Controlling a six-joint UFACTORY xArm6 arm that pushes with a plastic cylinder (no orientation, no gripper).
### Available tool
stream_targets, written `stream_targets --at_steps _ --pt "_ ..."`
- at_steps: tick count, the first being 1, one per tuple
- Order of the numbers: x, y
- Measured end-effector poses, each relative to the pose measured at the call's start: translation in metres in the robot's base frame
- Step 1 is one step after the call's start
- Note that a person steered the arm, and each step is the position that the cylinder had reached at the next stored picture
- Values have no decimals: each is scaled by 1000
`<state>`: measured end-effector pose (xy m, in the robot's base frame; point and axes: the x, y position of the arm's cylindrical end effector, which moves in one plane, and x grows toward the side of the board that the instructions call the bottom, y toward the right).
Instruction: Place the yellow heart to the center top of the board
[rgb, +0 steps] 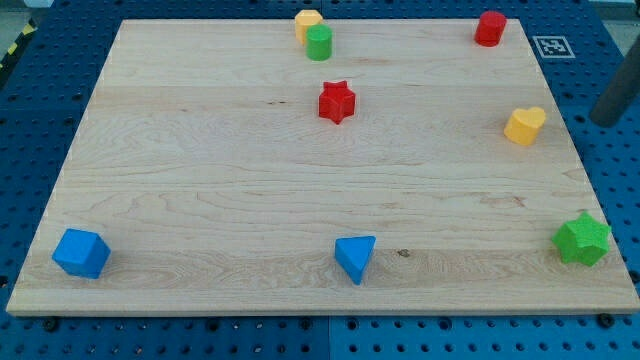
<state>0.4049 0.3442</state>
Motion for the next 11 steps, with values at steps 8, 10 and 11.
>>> stream_targets --at_steps 8,10,11 --pt "6 -122" --pt "-25 -170" --pt "-50 -193"
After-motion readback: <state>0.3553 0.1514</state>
